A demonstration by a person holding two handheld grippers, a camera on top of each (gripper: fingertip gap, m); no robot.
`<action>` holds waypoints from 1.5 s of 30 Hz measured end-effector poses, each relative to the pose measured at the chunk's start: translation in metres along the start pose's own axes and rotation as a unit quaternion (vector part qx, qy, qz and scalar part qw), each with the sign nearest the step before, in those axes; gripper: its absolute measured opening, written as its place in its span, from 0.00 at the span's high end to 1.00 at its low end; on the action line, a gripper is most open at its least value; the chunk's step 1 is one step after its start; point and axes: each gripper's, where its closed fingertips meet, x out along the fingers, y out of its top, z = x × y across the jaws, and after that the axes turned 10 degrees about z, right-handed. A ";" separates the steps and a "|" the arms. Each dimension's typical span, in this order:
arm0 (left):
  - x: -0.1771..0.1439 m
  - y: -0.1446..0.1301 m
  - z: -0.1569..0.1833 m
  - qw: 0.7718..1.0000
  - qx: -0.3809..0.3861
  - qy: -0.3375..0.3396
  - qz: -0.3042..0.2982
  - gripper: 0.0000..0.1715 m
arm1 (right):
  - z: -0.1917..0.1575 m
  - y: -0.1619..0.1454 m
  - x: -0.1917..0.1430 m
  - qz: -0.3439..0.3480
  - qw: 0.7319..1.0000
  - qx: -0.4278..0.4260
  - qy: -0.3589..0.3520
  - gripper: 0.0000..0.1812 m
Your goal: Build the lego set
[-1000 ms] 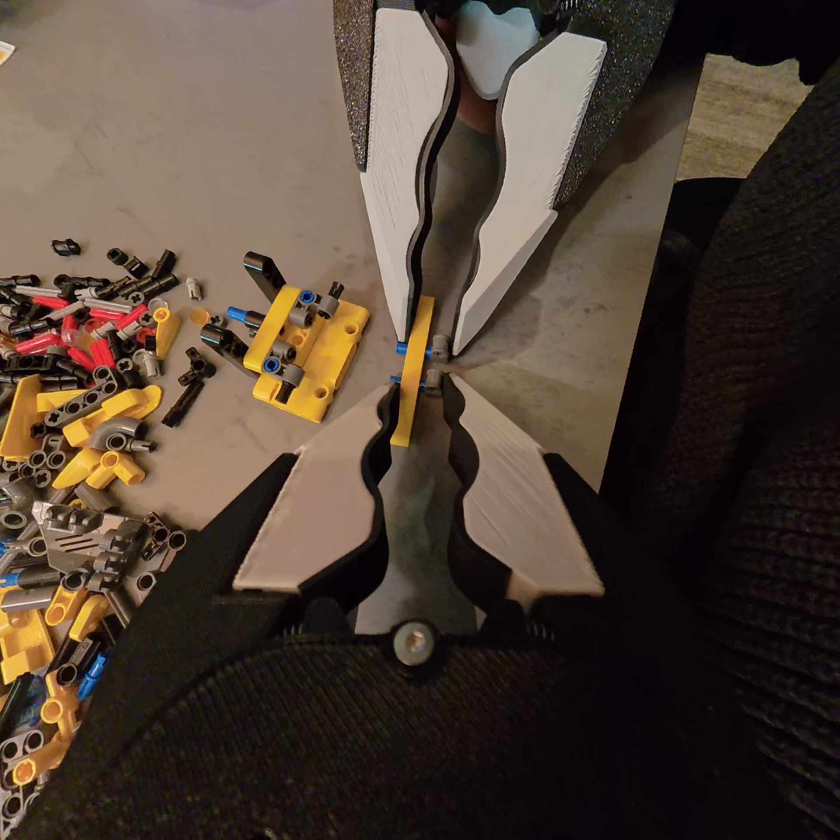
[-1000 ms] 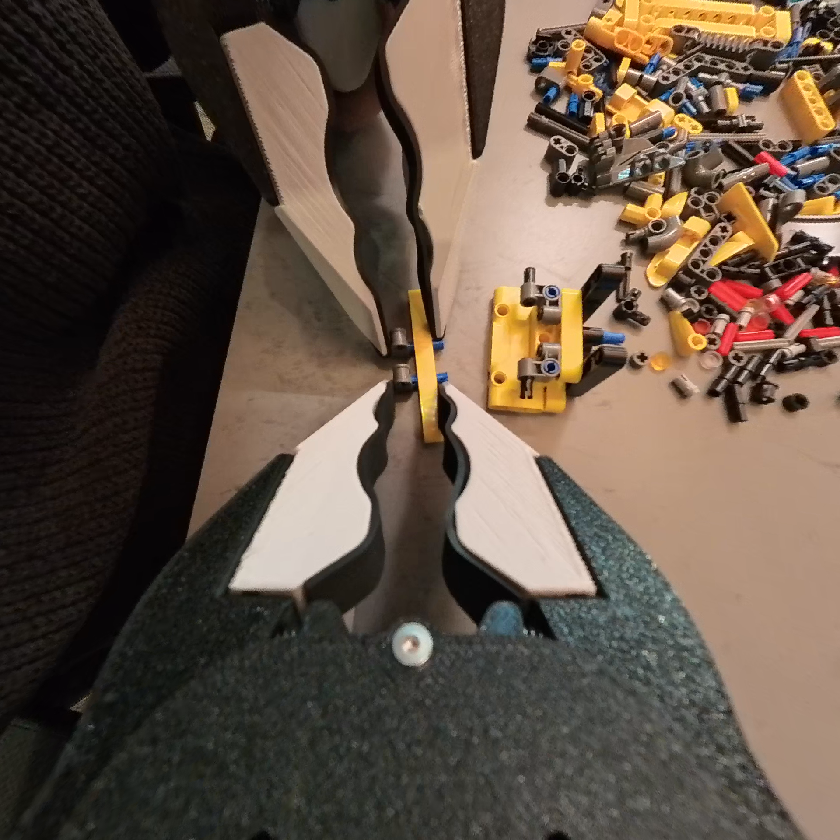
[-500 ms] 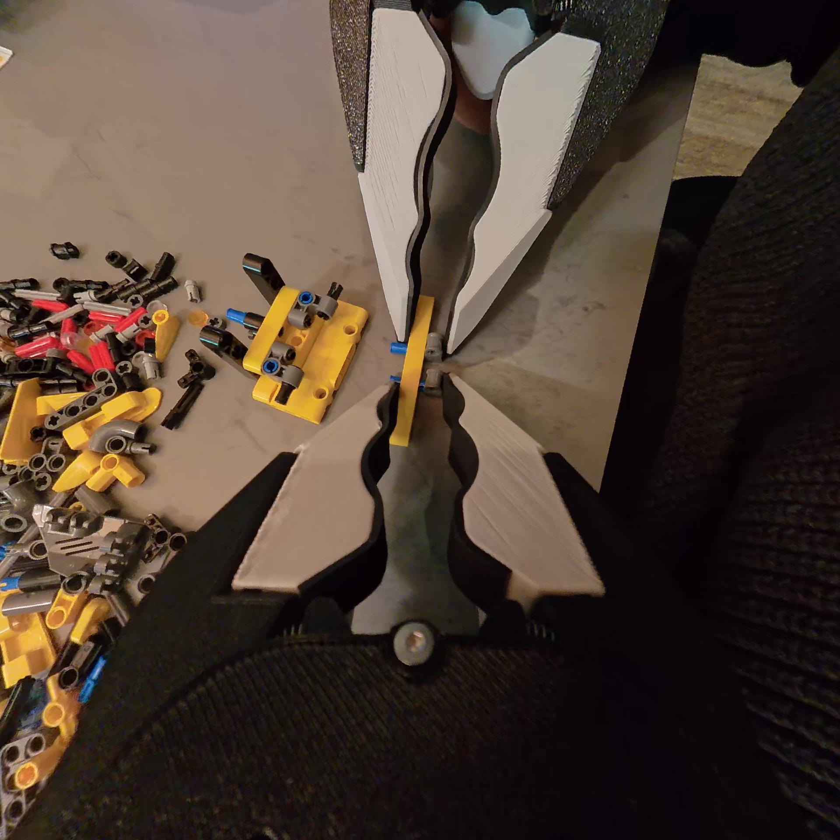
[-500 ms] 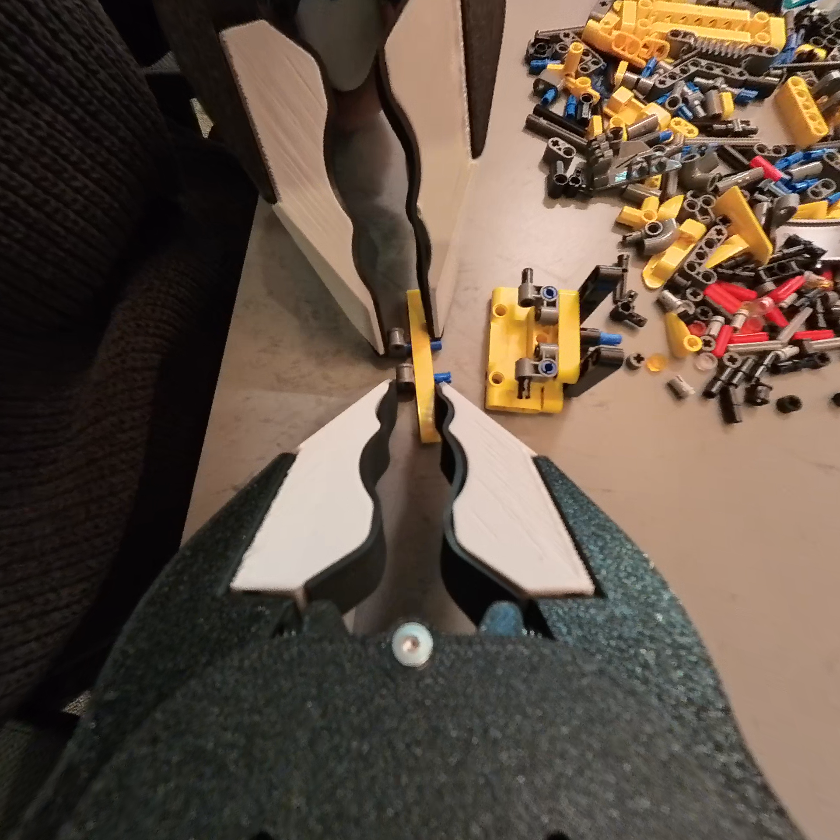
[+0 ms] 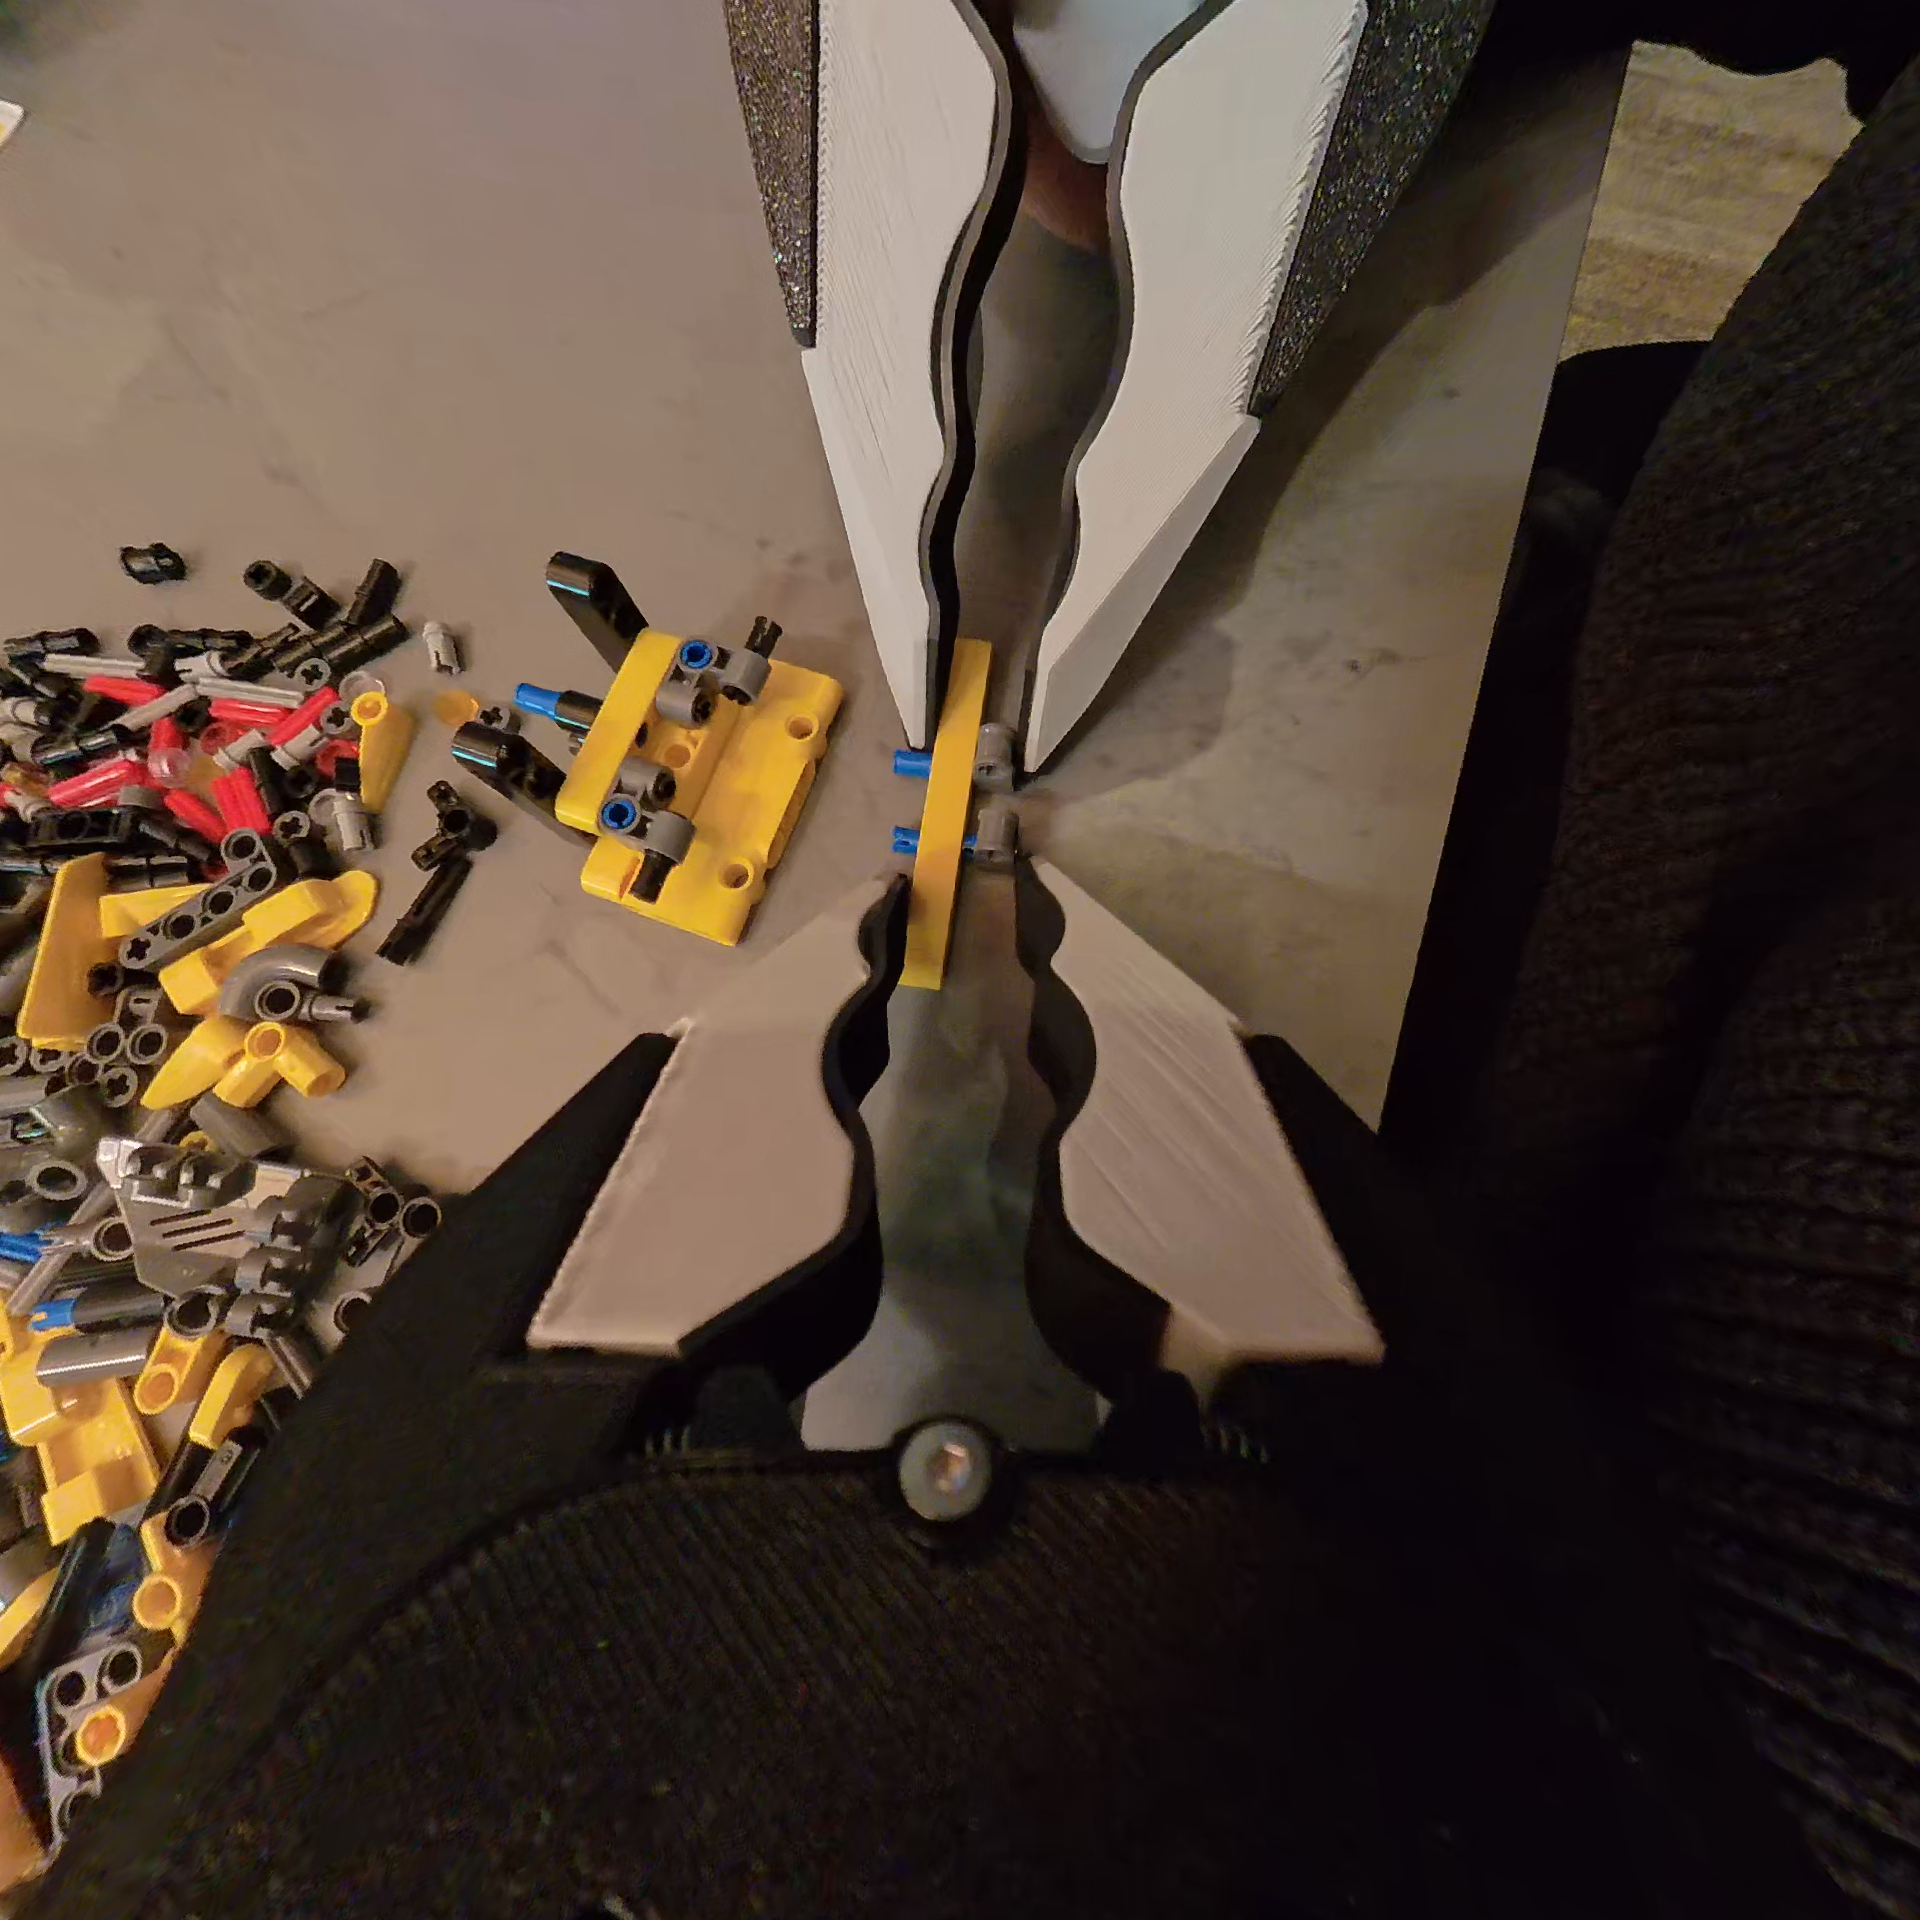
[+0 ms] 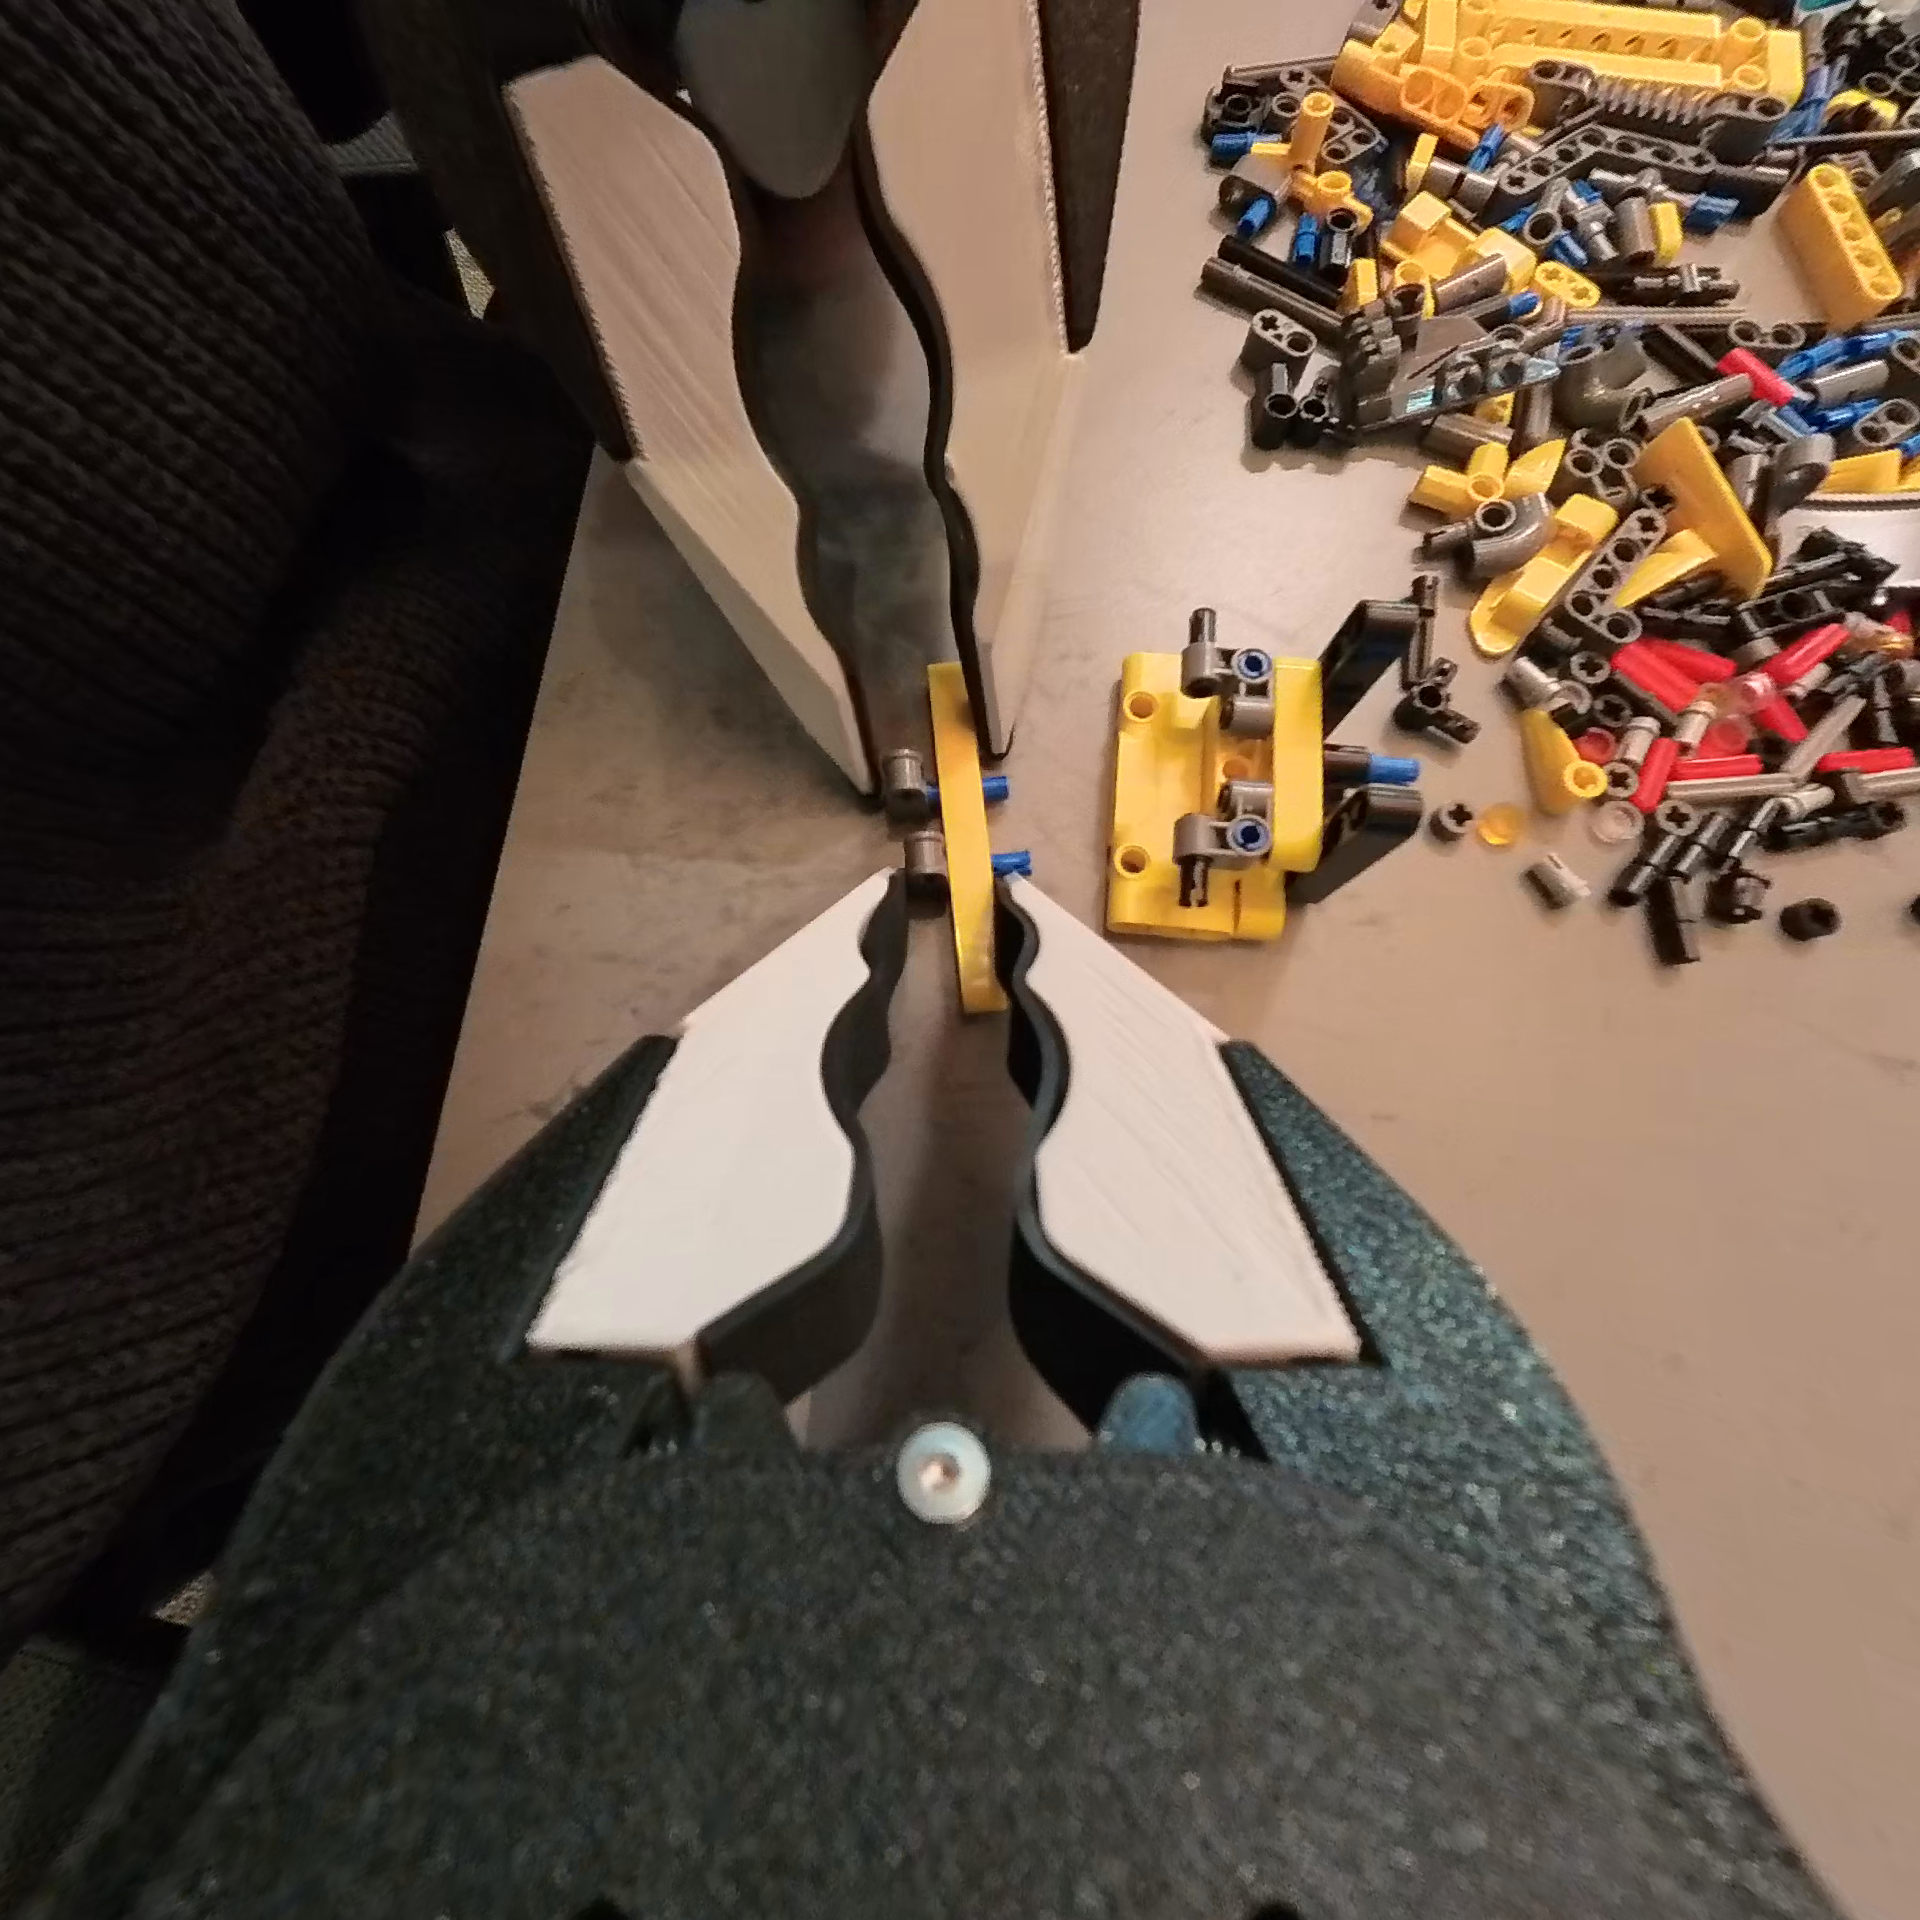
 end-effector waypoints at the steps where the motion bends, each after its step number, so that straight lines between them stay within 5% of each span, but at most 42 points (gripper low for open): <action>1: 0.000 0.000 0.001 1.000 -0.001 -0.006 0.000 0.88 | 0.000 0.000 0.000 0.000 1.000 0.000 0.000 0.91; 13: 0.001 0.002 0.000 0.999 -0.052 -0.013 0.003 0.90 | 0.001 0.000 0.000 0.001 1.000 0.002 -0.002 0.91; 45: -0.014 -0.004 -0.007 0.999 -0.036 0.003 0.006 0.88 | 0.005 0.003 0.005 0.003 1.000 0.020 -0.013 0.91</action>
